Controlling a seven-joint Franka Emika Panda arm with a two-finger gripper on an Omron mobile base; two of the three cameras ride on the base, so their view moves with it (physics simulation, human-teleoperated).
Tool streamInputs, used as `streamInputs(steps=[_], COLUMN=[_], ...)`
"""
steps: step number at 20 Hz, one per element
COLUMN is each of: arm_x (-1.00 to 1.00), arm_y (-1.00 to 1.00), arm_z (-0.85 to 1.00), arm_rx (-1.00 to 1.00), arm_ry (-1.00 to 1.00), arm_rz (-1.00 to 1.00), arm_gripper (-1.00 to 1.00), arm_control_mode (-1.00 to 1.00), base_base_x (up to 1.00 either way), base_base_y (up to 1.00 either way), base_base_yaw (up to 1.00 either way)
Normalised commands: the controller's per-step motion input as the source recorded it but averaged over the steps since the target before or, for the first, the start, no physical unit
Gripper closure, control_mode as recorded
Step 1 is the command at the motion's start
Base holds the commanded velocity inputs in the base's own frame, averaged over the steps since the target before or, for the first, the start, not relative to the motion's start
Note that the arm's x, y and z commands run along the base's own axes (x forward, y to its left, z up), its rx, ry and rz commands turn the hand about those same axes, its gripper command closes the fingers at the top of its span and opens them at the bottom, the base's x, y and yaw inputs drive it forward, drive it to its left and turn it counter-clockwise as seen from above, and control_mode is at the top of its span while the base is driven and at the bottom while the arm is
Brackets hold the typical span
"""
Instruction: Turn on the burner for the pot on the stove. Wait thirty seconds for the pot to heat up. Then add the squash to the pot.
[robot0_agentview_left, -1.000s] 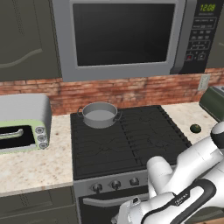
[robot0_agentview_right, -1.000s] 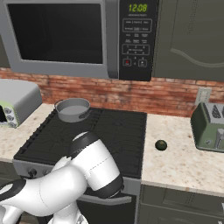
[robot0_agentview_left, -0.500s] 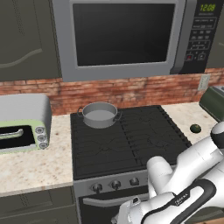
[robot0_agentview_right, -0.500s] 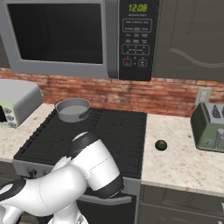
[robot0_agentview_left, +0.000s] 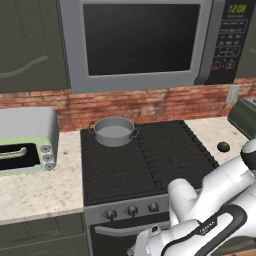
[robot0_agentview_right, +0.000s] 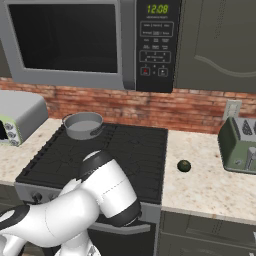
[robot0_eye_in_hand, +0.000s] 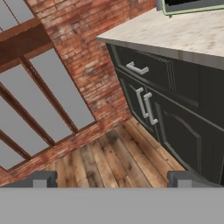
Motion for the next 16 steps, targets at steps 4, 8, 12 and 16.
streamInputs(steps=[4,8,12,16], arm_x=[0.0,0.0,0.0,0.0], arm_y=[0.0,0.0,0.0,0.0], arm_z=[0.0,0.0,0.0,0.0], arm_rx=[0.0,0.0,0.0,0.0], arm_ry=[0.0,0.0,0.0,0.0], arm_rz=[0.0,0.0,0.0,0.0], arm_gripper=[-1.0,-1.0,-1.0,-1.0], arm_control_mode=[-1.0,-1.0,-1.0,-1.0], base_base_x=[0.0,0.0,0.0,0.0], base_base_y=[0.0,0.0,0.0,0.0], base_base_yaw=[0.0,0.0,0.0,0.0])
